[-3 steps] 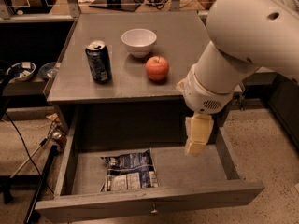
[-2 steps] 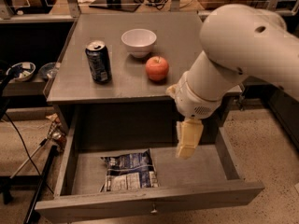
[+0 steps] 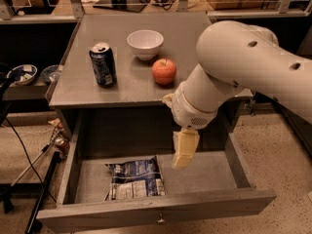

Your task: Pick blue chip bag from top drawer and place on counter

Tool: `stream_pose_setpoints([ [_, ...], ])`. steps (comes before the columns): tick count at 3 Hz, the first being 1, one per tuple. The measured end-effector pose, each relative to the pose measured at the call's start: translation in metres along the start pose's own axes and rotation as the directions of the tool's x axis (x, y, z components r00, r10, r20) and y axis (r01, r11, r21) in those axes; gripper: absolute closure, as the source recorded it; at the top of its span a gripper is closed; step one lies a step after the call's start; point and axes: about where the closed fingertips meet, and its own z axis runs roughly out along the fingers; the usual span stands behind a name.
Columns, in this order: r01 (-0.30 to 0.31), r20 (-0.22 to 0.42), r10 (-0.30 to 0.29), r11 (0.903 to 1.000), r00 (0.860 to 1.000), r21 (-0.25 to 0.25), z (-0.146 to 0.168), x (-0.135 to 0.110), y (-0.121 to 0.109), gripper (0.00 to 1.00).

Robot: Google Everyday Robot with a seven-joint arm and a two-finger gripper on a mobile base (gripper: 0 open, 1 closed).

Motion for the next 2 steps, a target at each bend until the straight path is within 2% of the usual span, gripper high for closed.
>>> stream_pose_setpoints([
  [1,0.029,0.03,-0.028,0.9989,0.999,-0.038,0.0549,-0.0142,-0.0096,0.0],
  [2,0.03,0.039,-0.029,0.9989,0.999,-0.036,0.0564,-0.0131,-0.0089,0.0],
])
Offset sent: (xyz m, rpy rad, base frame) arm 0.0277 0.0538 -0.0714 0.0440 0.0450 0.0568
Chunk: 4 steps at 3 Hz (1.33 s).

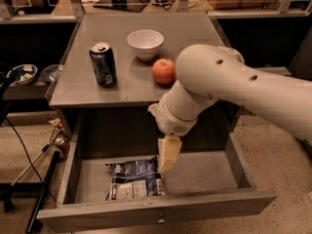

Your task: Pick blue chip bag from top drawer and place on counter

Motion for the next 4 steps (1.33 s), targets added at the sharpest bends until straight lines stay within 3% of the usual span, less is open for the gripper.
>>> stream_pose_setpoints([
  [1,0.006,0.039,-0.006,0.9999,0.999,0.01,0.004,0.005,0.005,0.0],
  [2,0.049,0.087,-0.051,0.9985,0.995,0.022,0.017,0.009,0.007,0.0],
  [4,0.057,0.112,-0.059,0.9981,0.992,0.025,0.03,0.01,0.003,0.0],
])
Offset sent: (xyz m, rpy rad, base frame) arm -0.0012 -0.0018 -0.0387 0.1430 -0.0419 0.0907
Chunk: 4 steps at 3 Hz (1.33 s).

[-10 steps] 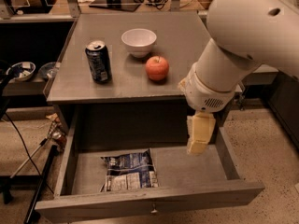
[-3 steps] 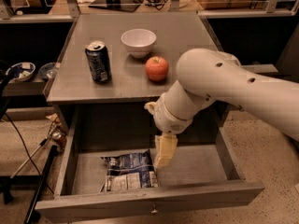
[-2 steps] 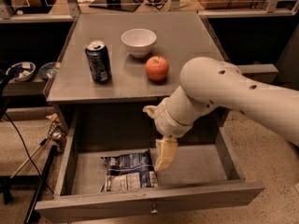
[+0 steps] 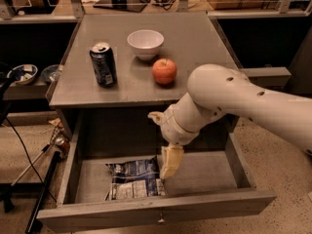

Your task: Pick blue chip bag from top drawer and place on counter

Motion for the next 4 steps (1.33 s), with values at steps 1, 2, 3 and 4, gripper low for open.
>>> stream_pose_setpoints([
  [1,0.045,0.07,-0.043,0.9987,0.997,-0.026,0.032,-0.004,-0.009,0.0],
  [2,0.071,0.113,-0.064,0.9956,0.992,-0.061,0.053,-0.008,-0.01,0.0],
  [3,0.071,0.114,-0.064,0.9954,0.991,-0.063,0.054,-0.007,-0.01,0.0],
  [4,0.046,0.133,-0.034,0.9951,0.991,-0.088,0.071,-0.001,0.006,0.0],
])
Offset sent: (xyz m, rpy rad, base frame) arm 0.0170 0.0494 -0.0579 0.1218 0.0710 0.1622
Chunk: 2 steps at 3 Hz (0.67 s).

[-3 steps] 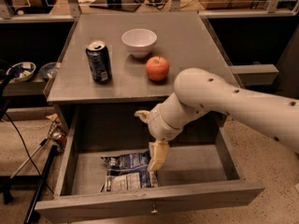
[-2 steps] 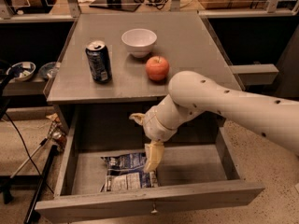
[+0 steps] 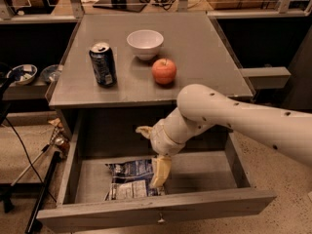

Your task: Pick blue chip bag from top drawer and place on counter

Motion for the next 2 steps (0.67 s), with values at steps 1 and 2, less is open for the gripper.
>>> stream_pose_setpoints([
  [1,-0.019,0.019,0.02,0.9991,1.0,-0.037,0.0181,0.0108,0.0145,0.0],
  [2,-0.021,0.02,0.022,0.9989,1.0,-0.041,0.0198,0.0118,0.0157,0.0],
])
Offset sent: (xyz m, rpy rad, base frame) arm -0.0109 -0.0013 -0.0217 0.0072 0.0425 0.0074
